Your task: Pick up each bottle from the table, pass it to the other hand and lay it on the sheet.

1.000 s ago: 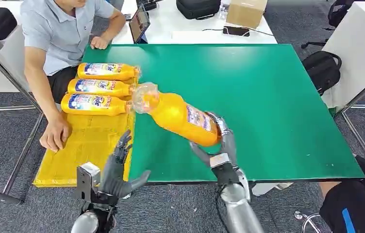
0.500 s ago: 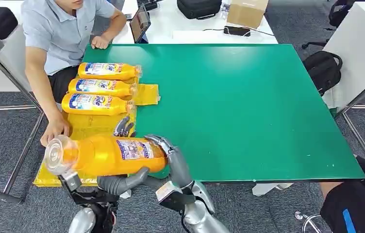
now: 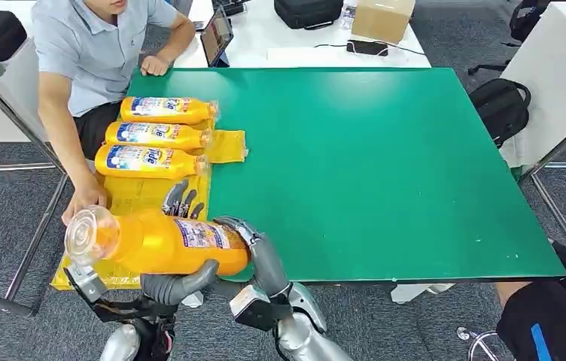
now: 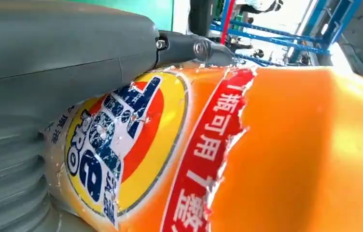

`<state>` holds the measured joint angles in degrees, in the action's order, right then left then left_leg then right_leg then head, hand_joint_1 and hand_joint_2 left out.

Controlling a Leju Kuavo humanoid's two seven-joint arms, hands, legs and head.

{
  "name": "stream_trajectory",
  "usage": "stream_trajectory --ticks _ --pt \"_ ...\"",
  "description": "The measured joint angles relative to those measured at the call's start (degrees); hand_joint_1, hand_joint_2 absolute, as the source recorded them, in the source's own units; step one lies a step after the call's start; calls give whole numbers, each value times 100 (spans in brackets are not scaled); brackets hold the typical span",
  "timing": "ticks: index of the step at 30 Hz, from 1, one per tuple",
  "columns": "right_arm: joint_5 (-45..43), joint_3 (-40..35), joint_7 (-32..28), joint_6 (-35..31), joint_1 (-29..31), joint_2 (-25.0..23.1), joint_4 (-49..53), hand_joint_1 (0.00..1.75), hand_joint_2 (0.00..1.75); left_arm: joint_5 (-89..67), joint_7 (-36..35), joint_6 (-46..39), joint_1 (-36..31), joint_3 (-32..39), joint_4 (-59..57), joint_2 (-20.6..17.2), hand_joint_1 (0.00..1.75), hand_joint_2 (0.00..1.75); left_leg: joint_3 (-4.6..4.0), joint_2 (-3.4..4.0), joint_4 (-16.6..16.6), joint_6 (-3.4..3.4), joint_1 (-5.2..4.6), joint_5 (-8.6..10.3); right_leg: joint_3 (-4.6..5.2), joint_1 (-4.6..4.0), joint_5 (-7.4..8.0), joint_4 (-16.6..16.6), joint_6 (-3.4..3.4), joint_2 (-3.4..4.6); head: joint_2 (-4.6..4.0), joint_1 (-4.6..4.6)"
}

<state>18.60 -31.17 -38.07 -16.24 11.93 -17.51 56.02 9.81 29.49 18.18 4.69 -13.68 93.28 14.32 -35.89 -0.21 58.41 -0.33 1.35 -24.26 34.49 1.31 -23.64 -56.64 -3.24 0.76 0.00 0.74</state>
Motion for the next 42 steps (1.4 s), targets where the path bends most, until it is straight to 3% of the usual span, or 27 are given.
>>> stream_trajectory --ticks 2,3,4,14,23,28,34,42 --pt "-11 -29 0 15 11 0 -66 171 175 70 -7 0 19 51 -20 -9 175 175 0 0 0 0 0 0 2 0 0 0 0 0 0 -2" --pt "-28 -31 0 28 13 0 -98 72 0 126 -24 8 28 68 -32 -11 175 175 0 0 0 0 0 0 1 0 0 0 0 0 0 0" --pt "-46 -33 0 67 16 -2 -144 0 0 296 -98 63 42 96 -57 -9 175 175 0 0 0 0 0 0 0 0 0 0 0 0 0 0" --pt "125 -77 0 210 33 -26 -741 0 0 1351 -422 380 66 470 -286 -4 175 175 -1 3 0 0 0 0 6 0 0 0 0 1 0 2" --pt "-61 -431 0 -284 21 28 -769 0 0 1833 -756 621 -42 715 -581 -4 175 175 -3 1 0 0 0 0 7 0 0 0 0 1 0 0" --pt "-201 -891 -2 -581 -34 170 -355 0 0 -310 -632 -388 -220 802 -662 -17 175 175 -3 1 0 0 0 0 5 0 1 0 0 0 0 0" --pt "-65 -1213 -2 -907 -139 326 286 0 0 -1218 -372 -516 -396 1006 -723 -162 175 175 -4 3 0 0 0 0 7 0 1 0 0 1 0 0" --pt "140 -1309 -2 -558 -303 481 1121 0 0 -3287 -513 -1258 -789 1539 -1053 -658 175 175 -4 1 0 -2 4 3 9 -4 0 -1 1 0 0 2"
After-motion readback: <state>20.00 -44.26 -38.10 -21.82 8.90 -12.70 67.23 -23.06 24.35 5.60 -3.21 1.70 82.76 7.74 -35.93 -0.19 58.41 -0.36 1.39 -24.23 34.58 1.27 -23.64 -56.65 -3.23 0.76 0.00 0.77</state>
